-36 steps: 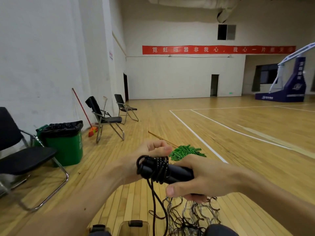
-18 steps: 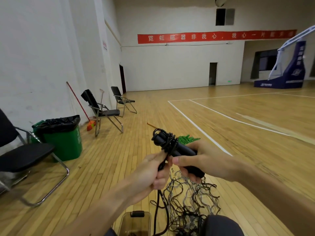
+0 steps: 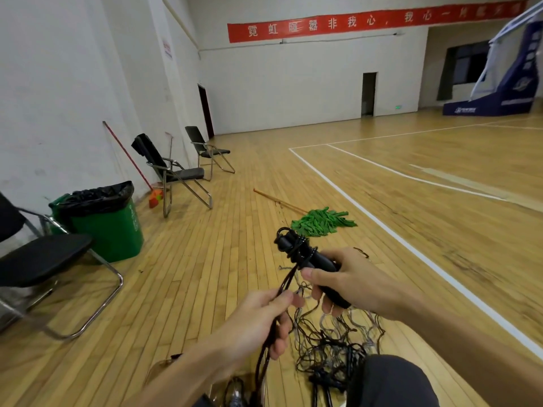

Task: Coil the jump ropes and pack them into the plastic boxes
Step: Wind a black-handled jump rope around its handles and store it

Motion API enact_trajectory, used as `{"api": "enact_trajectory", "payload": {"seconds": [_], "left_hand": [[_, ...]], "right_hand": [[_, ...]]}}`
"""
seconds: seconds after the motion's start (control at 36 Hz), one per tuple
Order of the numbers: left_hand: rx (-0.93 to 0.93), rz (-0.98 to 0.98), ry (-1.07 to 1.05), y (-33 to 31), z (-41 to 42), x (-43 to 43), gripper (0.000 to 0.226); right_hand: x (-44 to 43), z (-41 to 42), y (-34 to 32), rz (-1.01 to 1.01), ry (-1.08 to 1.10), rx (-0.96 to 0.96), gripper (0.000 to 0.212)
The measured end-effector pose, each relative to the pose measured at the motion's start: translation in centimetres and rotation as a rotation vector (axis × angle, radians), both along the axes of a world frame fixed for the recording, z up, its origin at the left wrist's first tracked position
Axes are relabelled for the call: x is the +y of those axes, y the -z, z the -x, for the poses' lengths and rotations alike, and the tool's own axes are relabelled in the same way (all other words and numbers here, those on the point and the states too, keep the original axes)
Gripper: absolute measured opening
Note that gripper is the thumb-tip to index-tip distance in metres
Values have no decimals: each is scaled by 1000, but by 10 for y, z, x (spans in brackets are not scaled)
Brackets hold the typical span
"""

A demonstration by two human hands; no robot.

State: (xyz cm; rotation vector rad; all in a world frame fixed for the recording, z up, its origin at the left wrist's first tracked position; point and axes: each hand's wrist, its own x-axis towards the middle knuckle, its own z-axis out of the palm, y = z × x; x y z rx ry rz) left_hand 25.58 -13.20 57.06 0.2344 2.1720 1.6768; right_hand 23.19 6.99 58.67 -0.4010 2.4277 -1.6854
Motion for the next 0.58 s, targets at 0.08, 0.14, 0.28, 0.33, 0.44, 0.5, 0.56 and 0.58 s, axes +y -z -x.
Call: {"api": "enact_trajectory", "payload": {"seconds": [0.08,0.14,0.28,0.33,0.44,0.5,0.56,0.58], "left_hand": [[4,91,1,11,4,2,31],[32,156,13,15,6,3,27],[413,581,107,23,16,5,20],[457,702,149,25,20,3,17],[529,865,226,25,22,3,21],[592,949,271,24,21,3,22],[710,1041,360,20,19,2,26],[763,1080,425,16,17,2,27]], "right_hand": [[6,10,13,0,17,-63,23],[7,16,23,-15,14,-104,23],[7,29,46,-130,-3,-178,23],[6,32,54,-178,-22,-209,23],[4,32,62,-253,-57,-270,25],[3,29,62,-294,-94,-323,27],[2,25,59,-367,-147,-387,29],[2,22,55,-409,-187,-424,30]]}}
